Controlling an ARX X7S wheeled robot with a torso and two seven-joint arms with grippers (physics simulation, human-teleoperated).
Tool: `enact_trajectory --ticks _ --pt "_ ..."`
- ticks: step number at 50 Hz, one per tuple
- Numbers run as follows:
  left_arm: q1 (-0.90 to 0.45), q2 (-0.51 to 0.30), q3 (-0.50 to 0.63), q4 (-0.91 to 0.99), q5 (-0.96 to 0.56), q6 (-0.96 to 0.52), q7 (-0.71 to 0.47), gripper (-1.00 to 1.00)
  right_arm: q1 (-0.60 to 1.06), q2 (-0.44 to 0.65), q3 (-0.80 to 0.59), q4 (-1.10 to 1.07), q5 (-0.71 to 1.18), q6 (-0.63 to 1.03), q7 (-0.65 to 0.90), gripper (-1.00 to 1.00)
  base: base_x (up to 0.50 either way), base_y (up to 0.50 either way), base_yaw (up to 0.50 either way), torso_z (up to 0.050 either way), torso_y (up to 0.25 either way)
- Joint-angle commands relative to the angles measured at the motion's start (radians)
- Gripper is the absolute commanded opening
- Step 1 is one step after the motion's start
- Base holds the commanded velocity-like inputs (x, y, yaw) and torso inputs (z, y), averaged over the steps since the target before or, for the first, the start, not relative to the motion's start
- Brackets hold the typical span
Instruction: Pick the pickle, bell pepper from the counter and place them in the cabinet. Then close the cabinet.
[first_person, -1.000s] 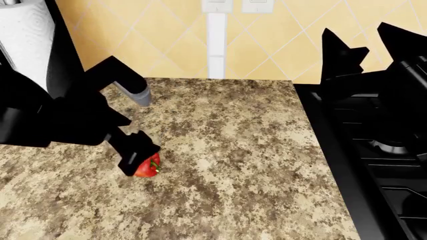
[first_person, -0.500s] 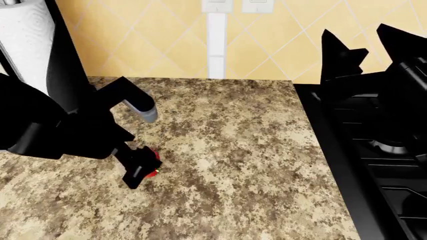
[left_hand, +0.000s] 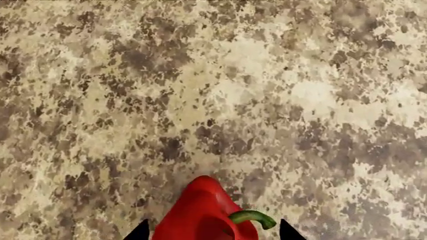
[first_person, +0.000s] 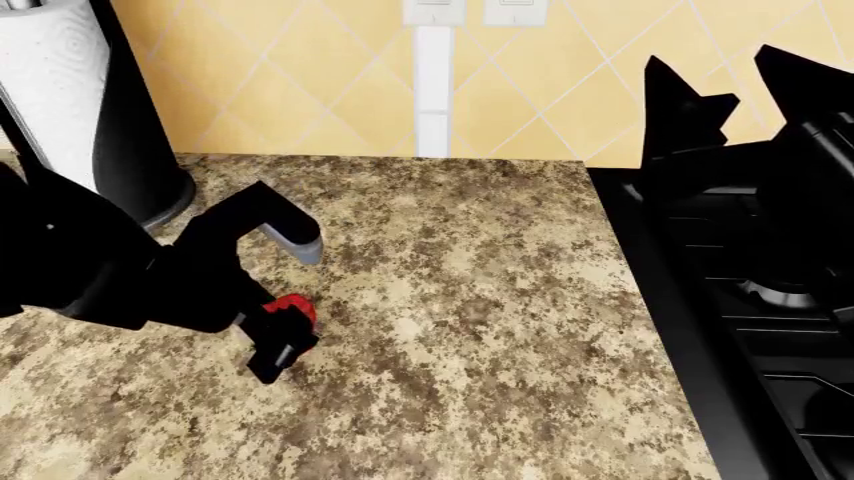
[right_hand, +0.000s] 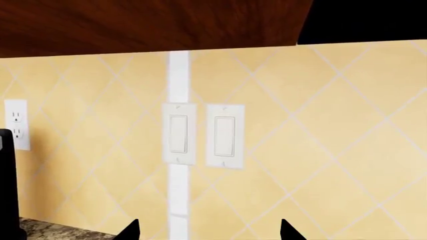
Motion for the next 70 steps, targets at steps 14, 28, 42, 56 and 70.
enact_trajectory --ticks 14,28,42,56,70 --pt "-0.167 -0.073 -0.149 0.097 -0.146 -0.012 -0.128 -1.00 -0.002 0.016 0.008 -0.004 0.022 -0.007 0.015 1.00 0.00 0.00 0.00 0.000 0.000" --pt "-0.382 -0.085 -0.352 0.021 -0.384 0.057 -0.267 -1.00 0.000 0.020 0.008 -0.005 0.028 -0.013 0.022 1.00 0.00 0.00 0.00 0.000 0.000" --pt "-0.471 -0.057 -0.422 -0.057 -0.593 0.049 -0.204 -1.00 -0.003 0.028 0.011 -0.004 0.032 -0.019 0.023 1.00 0.00 0.00 0.00 0.000 0.000" --pt "-0.521 -0.024 -0.456 -0.117 -0.788 0.090 -0.219 -1.00 0.005 0.036 0.014 -0.005 0.050 -0.022 0.036 1.00 0.00 0.00 0.00 0.000 0.000" --pt "-0.587 0.013 -0.449 -0.158 -0.813 0.088 -0.244 -1.00 -0.010 0.043 0.022 -0.010 0.045 -0.034 0.030 1.00 0.00 0.00 0.00 0.000 0.000"
